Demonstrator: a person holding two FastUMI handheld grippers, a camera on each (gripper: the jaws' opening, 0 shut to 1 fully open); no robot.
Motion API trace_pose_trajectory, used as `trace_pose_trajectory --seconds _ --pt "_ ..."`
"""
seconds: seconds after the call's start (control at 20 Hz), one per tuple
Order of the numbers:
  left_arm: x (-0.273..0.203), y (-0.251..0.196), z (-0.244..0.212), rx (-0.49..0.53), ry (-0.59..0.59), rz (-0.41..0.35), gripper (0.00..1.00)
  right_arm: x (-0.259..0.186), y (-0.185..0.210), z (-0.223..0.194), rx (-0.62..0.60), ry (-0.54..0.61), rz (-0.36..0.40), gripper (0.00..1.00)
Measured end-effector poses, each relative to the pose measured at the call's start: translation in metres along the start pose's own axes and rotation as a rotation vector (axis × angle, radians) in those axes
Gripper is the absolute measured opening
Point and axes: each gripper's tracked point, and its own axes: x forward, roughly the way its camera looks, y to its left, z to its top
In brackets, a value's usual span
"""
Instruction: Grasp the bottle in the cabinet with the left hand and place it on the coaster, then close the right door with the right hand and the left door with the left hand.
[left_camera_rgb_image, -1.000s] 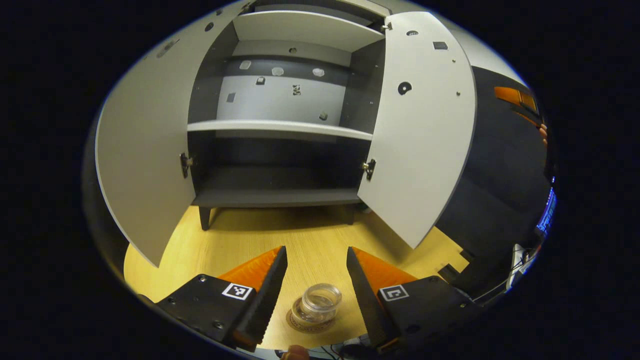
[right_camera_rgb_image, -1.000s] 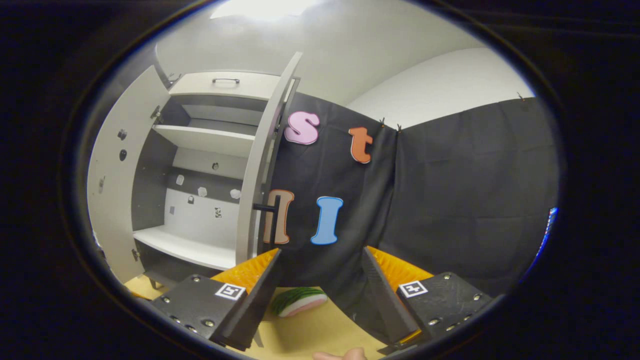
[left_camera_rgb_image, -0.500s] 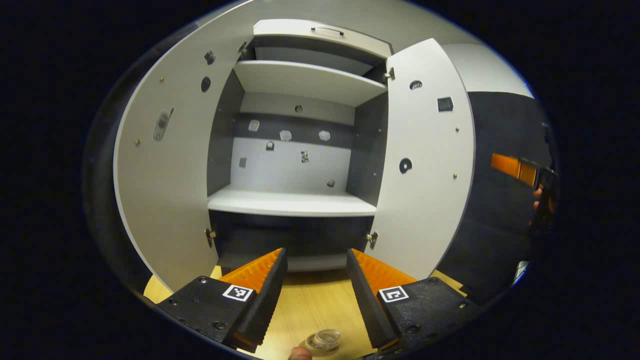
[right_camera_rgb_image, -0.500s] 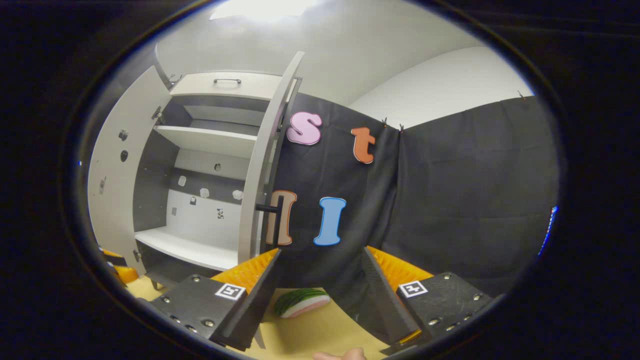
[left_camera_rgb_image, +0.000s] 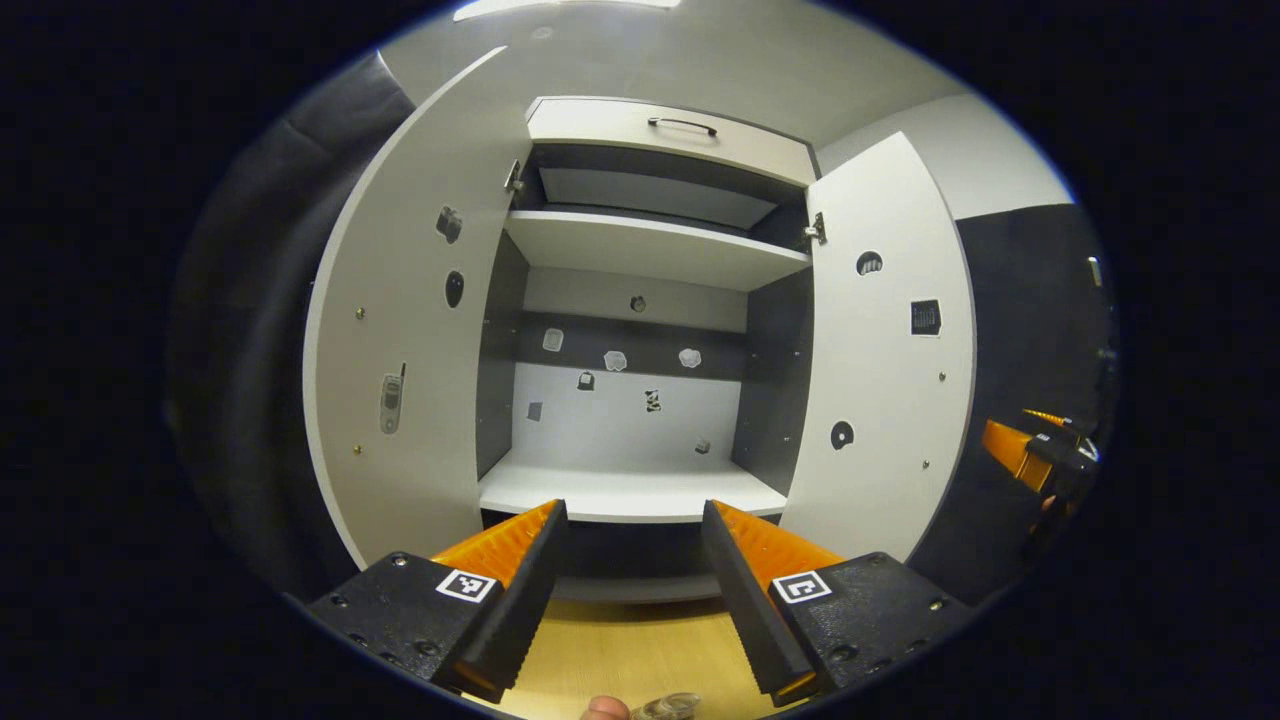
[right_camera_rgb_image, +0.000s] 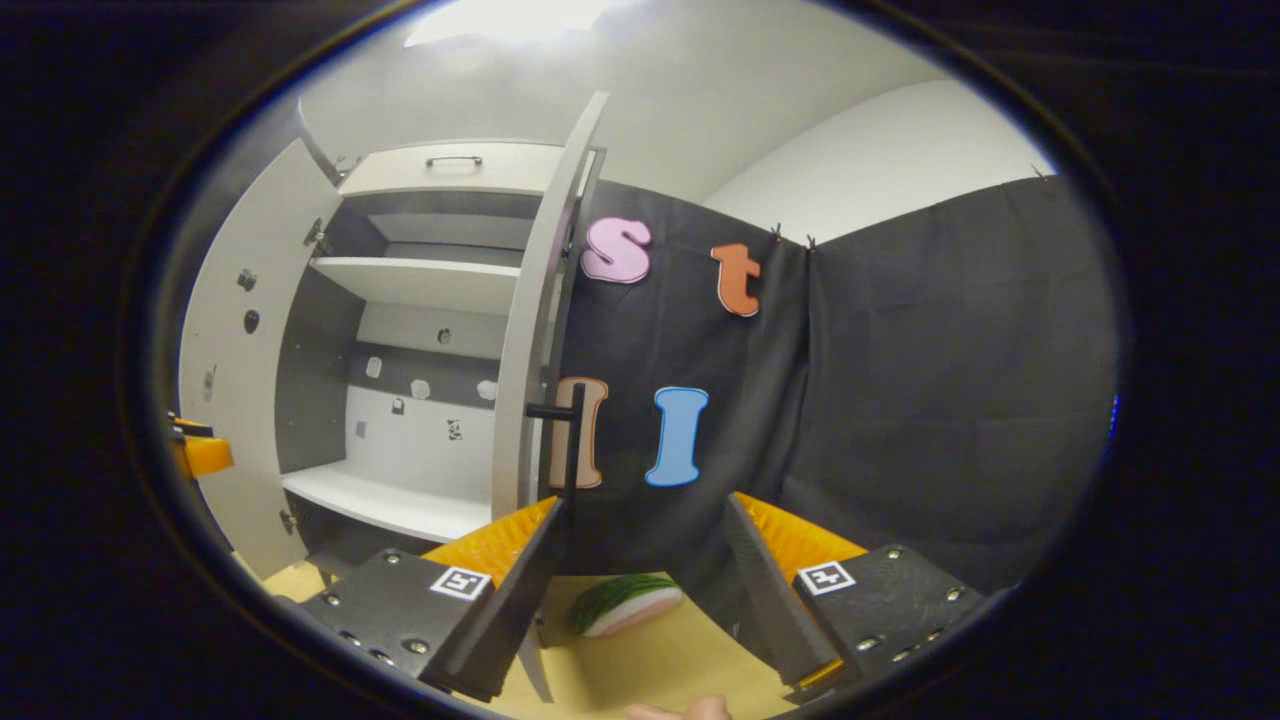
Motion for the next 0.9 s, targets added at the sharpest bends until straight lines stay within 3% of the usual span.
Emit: trace_pose_trajectory --seconds 0.55,0.6,0.65,0.9 --pt "-0.026 0.060 0.019 0.003 -0.029 0.139 0.85 0.019 0.019 -0.012 0.080 0.038 0.022 0.96" --pt "-0.027 0.066 0.020 0.000 -0.035 0.145 0.81 0.019 0.022 -0.011 0.075 0.037 0.032 0.93" --pt "-0.027 0.069 0.019 -0.005 -0.033 0.150 0.86 0.018 0.024 -0.010 0.069 0.032 0.042 0.95" --pt "-0.031 0.081 0.016 -0.017 -0.023 0.164 0.86 0.015 0.056 -0.007 0.087 0.051 0.123 0.93"
